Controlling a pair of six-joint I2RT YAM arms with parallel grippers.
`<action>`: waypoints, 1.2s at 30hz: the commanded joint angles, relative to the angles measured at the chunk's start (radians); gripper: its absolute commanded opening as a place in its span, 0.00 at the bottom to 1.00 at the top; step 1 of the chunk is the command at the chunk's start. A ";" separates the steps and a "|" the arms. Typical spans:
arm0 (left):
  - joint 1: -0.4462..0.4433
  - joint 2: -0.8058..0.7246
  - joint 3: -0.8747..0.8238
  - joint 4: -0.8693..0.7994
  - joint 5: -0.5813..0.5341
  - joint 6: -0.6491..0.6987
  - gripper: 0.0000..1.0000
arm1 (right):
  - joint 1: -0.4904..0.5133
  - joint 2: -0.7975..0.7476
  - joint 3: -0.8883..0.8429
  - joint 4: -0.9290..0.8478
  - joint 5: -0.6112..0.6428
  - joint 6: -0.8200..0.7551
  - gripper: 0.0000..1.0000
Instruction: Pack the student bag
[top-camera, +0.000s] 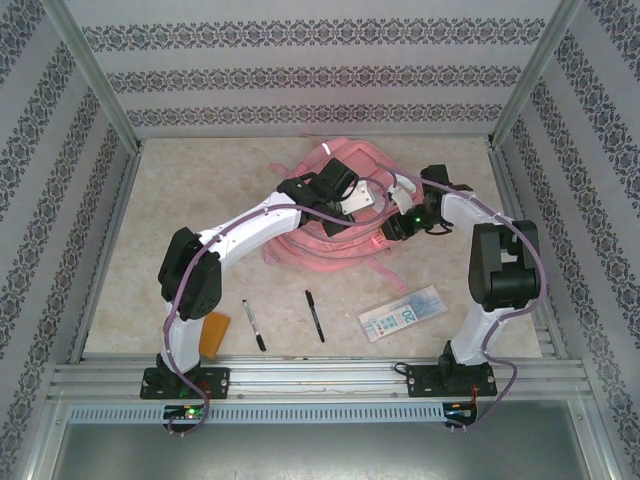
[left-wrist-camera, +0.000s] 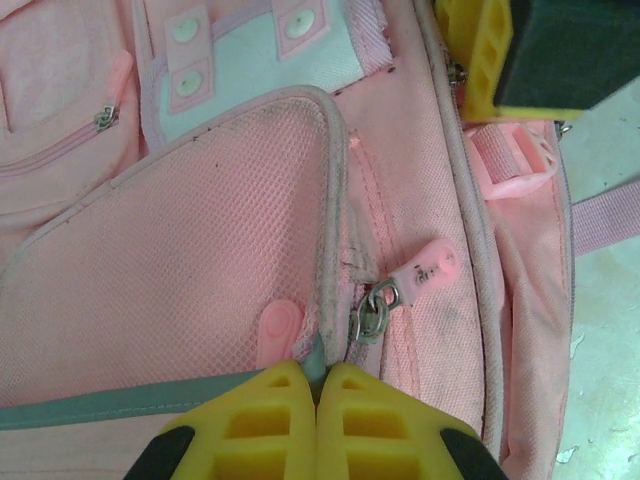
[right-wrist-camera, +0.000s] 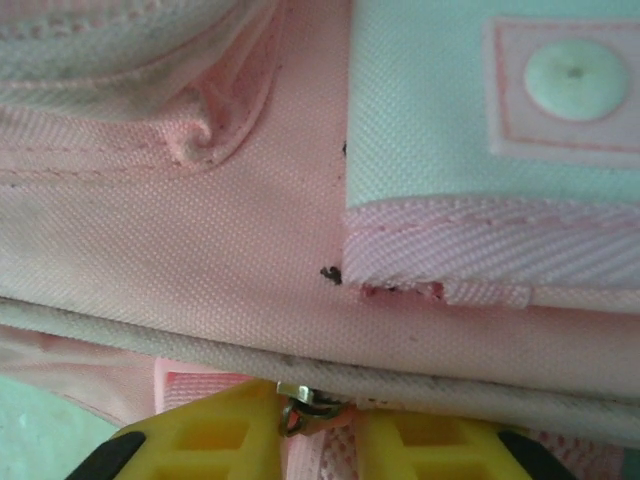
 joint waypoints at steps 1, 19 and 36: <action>-0.003 -0.065 -0.002 0.099 0.031 0.015 0.00 | 0.016 -0.064 -0.013 0.071 0.034 0.026 0.15; -0.003 -0.009 0.033 0.112 -0.023 -0.130 0.00 | 0.028 0.076 0.285 -0.631 -0.105 0.224 0.00; -0.003 0.027 0.009 0.227 0.078 -0.371 0.00 | 0.157 0.051 0.097 -0.232 -0.380 0.522 0.00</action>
